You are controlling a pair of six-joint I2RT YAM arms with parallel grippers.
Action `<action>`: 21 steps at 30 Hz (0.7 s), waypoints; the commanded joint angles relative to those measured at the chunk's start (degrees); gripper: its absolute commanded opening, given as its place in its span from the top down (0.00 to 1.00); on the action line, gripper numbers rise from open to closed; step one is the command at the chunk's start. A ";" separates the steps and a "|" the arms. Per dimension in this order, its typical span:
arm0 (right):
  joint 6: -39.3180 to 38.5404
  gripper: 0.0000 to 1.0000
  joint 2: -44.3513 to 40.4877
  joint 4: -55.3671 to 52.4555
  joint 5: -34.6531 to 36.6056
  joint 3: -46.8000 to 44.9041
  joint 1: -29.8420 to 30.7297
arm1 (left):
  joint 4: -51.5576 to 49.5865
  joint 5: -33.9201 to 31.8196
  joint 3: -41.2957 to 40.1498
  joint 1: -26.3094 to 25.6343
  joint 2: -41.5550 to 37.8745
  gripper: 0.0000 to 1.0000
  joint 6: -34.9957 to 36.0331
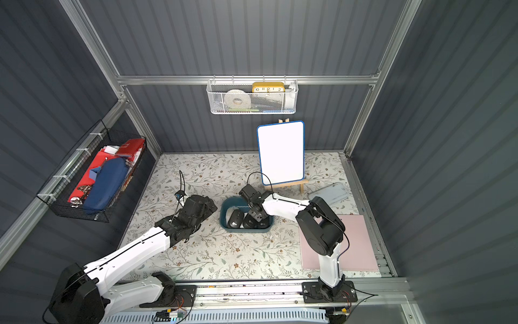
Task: Take out the mouse from the storage box
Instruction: Pick up the mouse from the storage box.
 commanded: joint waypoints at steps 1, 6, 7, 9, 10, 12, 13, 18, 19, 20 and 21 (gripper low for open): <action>-0.50 0.54 0.88 -0.07 0.37 1.09 0.49 | -0.42 -0.46 -1.18 0.10 -1.70 0.00 0.22; -0.23 0.64 -0.67 -0.13 0.78 0.63 1.12 | -0.89 -0.64 -1.36 0.05 -1.74 0.01 0.02; -0.32 0.66 -1.13 -0.10 1.24 0.47 1.47 | -0.89 -0.63 -1.42 0.05 -1.74 0.01 0.00; -0.32 0.69 -2.08 -0.07 2.52 0.12 2.14 | -0.80 -0.63 -1.49 0.05 -1.60 0.01 -0.04; -0.23 0.71 -2.66 0.12 3.08 -0.24 2.36 | -0.80 -0.55 -1.53 0.06 -1.50 0.00 -0.20; 0.12 0.73 -3.97 0.70 3.49 -1.10 2.59 | -0.73 -0.46 -1.54 0.05 -1.49 0.01 -0.30; 0.44 0.74 -4.87 0.83 3.54 -1.72 2.55 | -0.71 -0.51 -1.60 0.11 -1.35 0.01 -0.30; 2.14 0.77 -8.91 2.37 4.55 -3.47 2.81 | -0.80 -0.38 -1.71 0.05 -1.48 0.01 -0.43; 3.06 0.78 -9.94 1.95 4.87 -3.64 2.96 | -0.88 -0.41 -1.75 0.05 -1.57 0.01 -0.49; 4.06 0.78 -11.04 1.46 4.96 -3.73 2.99 | -0.89 -0.37 -1.71 0.07 -1.58 0.01 -0.49; 5.25 0.78 -12.35 1.48 4.88 -3.88 3.10 | -0.95 -0.44 -1.77 0.05 -1.67 0.01 -0.46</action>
